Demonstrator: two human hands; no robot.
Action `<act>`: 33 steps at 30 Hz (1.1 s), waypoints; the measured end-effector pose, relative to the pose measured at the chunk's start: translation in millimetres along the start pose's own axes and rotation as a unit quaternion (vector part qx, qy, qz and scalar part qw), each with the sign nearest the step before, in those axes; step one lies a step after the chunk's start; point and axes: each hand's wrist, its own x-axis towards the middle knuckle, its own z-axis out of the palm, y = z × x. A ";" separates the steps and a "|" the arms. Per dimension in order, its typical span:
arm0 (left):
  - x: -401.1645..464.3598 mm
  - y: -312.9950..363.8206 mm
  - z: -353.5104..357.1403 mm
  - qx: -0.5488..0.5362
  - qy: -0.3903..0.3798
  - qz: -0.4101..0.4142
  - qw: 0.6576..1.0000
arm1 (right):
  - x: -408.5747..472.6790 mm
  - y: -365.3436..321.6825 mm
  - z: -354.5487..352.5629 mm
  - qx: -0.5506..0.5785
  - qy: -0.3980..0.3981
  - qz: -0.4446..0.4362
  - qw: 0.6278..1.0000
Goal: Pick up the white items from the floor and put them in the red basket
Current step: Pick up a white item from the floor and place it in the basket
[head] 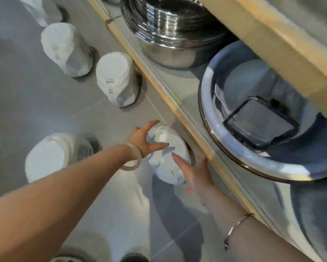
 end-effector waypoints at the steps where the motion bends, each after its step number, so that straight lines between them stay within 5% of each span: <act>1: 7.2 -3.7 3.7 -0.007 -0.009 0.002 1.000 | 7.9 1.3 3.2 0.008 -0.001 0.003 1.000; 8: 36.6 -12.4 24.1 -0.053 -0.076 -0.053 0.994 | 51.3 20.6 11.9 0.023 -0.048 0.056 0.997; 13: 34.6 -19.1 27.1 -0.225 -0.109 -0.129 0.960 | 59.9 23.9 11.2 0.025 -0.098 0.058 0.993; 23: 4.3 -19.5 52.6 -0.174 -0.162 -0.151 0.960 | 64.3 30.2 -34.6 -0.172 -0.165 0.036 0.970; 26: 9.9 -9.9 56.8 -0.132 -0.196 -0.141 0.961 | 64.8 34.0 -42.4 -0.211 -0.164 0.019 0.963; 33: 20.7 -11.3 64.5 -0.249 -0.176 -0.183 0.935 | 58.1 64.4 -39.0 -0.101 -0.089 0.031 0.990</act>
